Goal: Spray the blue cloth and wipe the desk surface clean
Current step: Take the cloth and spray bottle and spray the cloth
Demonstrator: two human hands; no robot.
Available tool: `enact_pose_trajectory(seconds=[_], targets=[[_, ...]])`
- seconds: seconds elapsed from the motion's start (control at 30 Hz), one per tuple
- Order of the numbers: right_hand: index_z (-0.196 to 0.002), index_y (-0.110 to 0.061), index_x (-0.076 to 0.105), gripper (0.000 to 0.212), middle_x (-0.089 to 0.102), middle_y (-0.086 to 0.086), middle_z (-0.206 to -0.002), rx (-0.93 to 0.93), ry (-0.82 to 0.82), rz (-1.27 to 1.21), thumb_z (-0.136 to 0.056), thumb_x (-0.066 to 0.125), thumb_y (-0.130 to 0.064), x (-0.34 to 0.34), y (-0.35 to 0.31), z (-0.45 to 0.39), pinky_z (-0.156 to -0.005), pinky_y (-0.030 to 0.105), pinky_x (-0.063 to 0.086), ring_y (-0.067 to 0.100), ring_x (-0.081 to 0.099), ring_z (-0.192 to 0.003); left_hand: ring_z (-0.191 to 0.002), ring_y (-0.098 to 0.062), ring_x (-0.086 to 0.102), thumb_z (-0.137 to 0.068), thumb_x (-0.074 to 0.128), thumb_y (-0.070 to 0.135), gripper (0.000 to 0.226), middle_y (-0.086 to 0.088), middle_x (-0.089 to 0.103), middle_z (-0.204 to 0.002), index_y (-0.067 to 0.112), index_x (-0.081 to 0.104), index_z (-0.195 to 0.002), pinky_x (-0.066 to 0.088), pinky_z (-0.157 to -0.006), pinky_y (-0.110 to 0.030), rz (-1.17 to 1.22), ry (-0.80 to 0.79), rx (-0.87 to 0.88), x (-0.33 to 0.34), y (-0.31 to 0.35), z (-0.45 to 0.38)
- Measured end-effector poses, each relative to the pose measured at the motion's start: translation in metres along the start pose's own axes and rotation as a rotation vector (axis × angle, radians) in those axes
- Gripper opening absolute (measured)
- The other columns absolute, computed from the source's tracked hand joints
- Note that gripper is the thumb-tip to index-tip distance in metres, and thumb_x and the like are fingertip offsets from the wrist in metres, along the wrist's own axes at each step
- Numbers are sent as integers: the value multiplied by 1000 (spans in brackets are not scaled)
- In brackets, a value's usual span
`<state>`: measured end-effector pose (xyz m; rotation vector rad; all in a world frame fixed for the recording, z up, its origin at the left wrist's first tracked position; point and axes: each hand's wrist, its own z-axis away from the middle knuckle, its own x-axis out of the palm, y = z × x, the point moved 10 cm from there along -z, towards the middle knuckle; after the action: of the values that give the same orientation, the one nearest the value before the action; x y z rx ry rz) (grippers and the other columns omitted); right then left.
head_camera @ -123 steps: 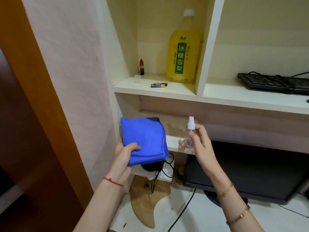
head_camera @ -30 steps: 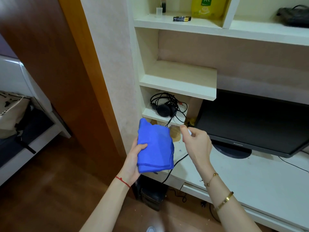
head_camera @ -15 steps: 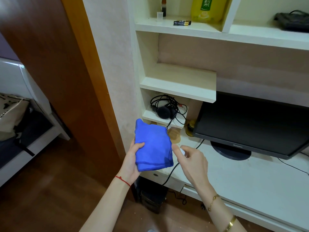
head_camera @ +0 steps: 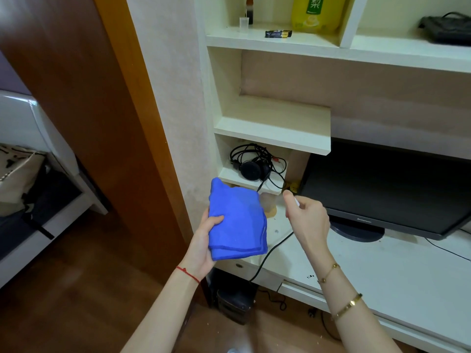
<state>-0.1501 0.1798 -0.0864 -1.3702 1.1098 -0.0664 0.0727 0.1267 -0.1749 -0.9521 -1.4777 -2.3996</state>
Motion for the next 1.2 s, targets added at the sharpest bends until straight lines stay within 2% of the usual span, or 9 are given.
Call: enact_pose_trajectory(seconds=[0.23, 0.33, 0.43, 0.57, 0.63, 0.77, 0.83, 0.97, 1.2], targets=[[-59, -10, 49, 67, 46, 11, -54, -87, -144, -19, -79, 40, -73, 19, -12, 20, -54, 30, 31, 16, 39, -53, -118, -33, 64, -91, 61, 17, 48, -5, 64, -133, 36, 53, -135, 52, -96, -54, 41, 23, -21, -1, -3, -5], [-56, -7, 46, 63, 35, 4, -52, -37, -167, 20, -70, 37, -67, 19, 6, 35, -55, 30, 30, 16, 32, -52, -117, -34, 64, -94, 57, 16, 44, -5, 65, -132, 35, 54, -134, 49, -99, -57, 64, 39, -29, -2, -2, -6], [-59, -5, 48, 69, 44, 12, -53, 25, -165, 15, -73, 36, -71, 14, 31, 41, -56, 31, 35, 16, 37, -51, -117, -33, 64, -94, 56, 16, 40, -5, 66, -131, 34, 57, -130, 49, -100, -57, 75, 43, -39, -1, 0, -8], [-72, -7, 52, 72, 54, 4, -62, 79, -176, -227, -76, 39, -78, 5, 37, 33, -59, 31, 36, 10, 45, -56, -117, -33, 65, -93, 56, 16, 43, -5, 66, -131, 32, 56, -133, 49, -99, -57, 80, 35, -44, 5, 2, -10], [-86, -12, 53, 59, 55, 2, -74, 87, -184, -370, -75, 45, -69, 1, 30, 19, -63, 32, 37, 12, 47, -64, -115, -32, 66, -93, 56, 16, 43, -6, 67, -130, 32, 55, -134, 52, -96, -56, 77, 28, -47, 9, 5, -11], [-110, -22, 50, 21, 60, -1, -90, -73, -87, -418, -93, 57, -31, -28, -13, -26, -68, 29, 47, 10, 56, -75, -113, -32, 67, -89, 59, 18, 48, -6, 67, -129, 29, 54, -135, 58, -85, -51, 86, -6, -47, 24, 16, -13], [-119, -20, 46, 29, 65, -2, -100, -115, -45, -440, -94, 61, -26, -44, -37, -55, -73, 20, 52, 4, 63, -85, -112, -32, 68, -85, 61, 19, 53, -7, 68, -129, 25, 53, -137, 60, -80, -48, 90, -15, -46, 31, 24, -16], [-116, -19, 47, 36, 66, -1, -112, -165, -17, -397, -88, 69, -24, -53, -72, -118, -88, 30, 53, 12, 63, -101, -113, -33, 67, -82, 63, 20, 57, -8, 69, -127, 20, 53, -138, 56, -90, -51, 112, -35, -26, 46, 41, -22], [-118, -4, 56, 32, 59, 2, -106, -94, 10, -235, -90, 65, -15, -24, -85, -199, -81, 25, 44, 19, 59, -102, -105, -30, 71, -89, 57, 16, 48, -10, 70, -124, 14, 54, -138, 62, -72, -41, 148, -30, -5, 61, 55, -34]])
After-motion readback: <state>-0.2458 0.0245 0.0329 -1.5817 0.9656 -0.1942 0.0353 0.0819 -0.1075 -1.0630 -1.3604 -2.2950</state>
